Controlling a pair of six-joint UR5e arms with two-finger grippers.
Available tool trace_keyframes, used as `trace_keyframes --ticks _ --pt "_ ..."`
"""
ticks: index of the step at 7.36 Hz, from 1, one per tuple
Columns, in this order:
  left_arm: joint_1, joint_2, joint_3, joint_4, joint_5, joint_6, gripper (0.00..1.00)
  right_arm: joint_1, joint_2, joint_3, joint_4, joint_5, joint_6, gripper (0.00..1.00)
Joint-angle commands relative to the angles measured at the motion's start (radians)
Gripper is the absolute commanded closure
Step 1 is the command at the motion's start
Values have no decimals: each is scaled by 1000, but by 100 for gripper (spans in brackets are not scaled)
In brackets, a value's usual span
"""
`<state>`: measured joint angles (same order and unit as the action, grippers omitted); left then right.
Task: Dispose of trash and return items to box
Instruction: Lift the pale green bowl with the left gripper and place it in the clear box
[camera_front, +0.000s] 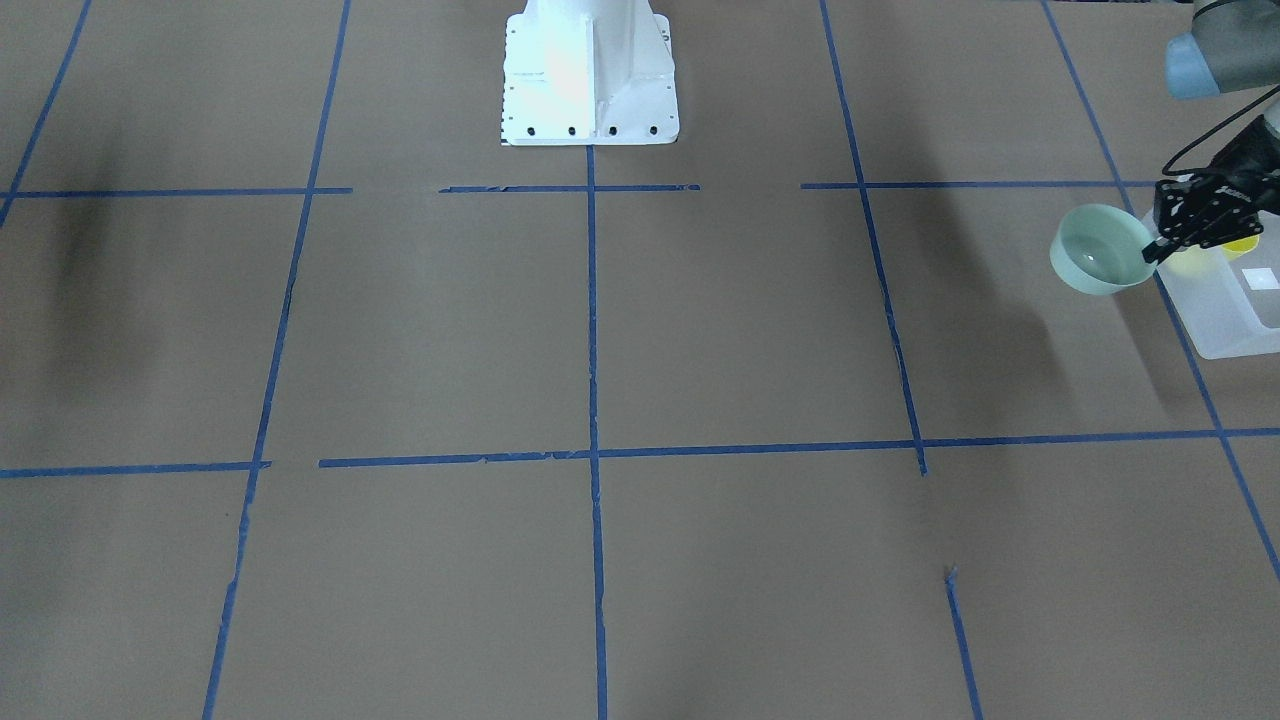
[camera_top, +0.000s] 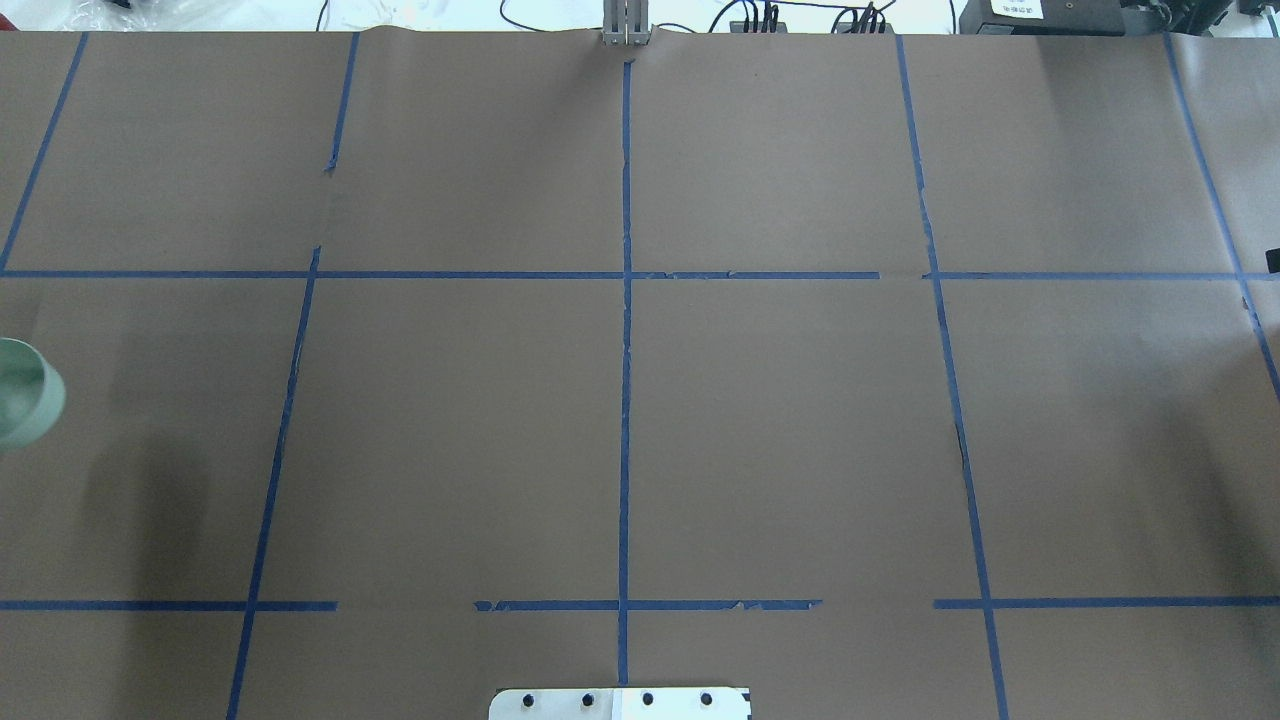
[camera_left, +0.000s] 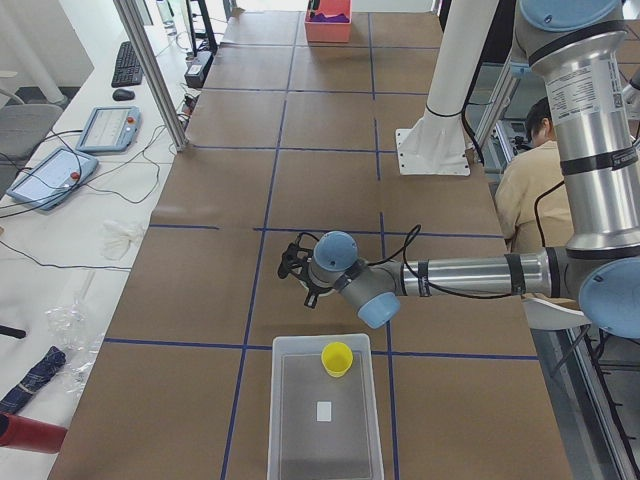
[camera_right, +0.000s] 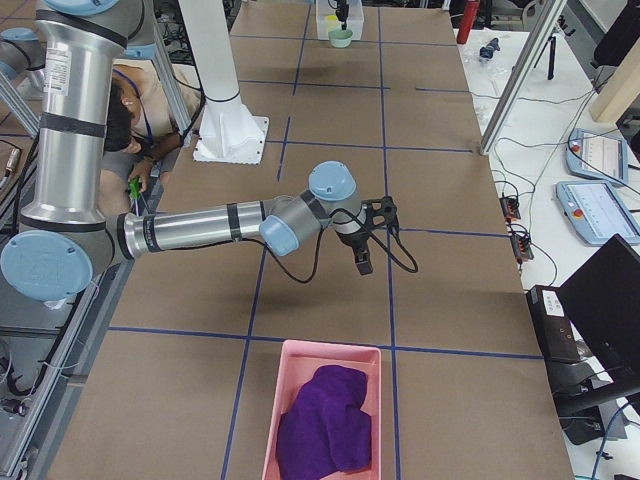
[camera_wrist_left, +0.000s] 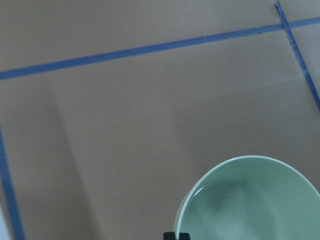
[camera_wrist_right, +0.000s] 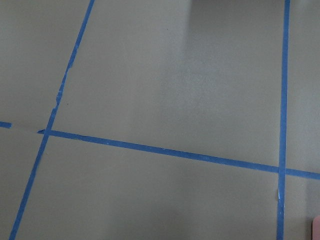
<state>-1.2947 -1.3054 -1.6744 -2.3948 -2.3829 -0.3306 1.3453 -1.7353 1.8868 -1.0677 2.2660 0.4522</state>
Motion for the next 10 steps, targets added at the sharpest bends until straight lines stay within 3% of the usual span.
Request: trace_keyframes --ticks 1,2,3,5,7,9,10 --pt "-281 -20 -4 325 -22 483 100 0 -1 0 0 1 -1 0" --pt "-385 -55 19 447 -10 680 100 0 -1 0 0 1 -1 0" --pt "-446 -66 103 463 -1 814 100 0 -1 0 0 1 -3 0" --pt "-457 -77 179 456 -2 854 100 -2 -3 -1 0 1 -6 0" --pt "-457 -66 212 338 -4 766 100 -3 -4 -1 0 1 -6 0" --pt "-446 -69 351 128 10 700 100 -3 -4 -1 2 1 -6 0" --pt "-445 -68 358 120 42 700 100 -3 -4 -3 0 1 -6 0"
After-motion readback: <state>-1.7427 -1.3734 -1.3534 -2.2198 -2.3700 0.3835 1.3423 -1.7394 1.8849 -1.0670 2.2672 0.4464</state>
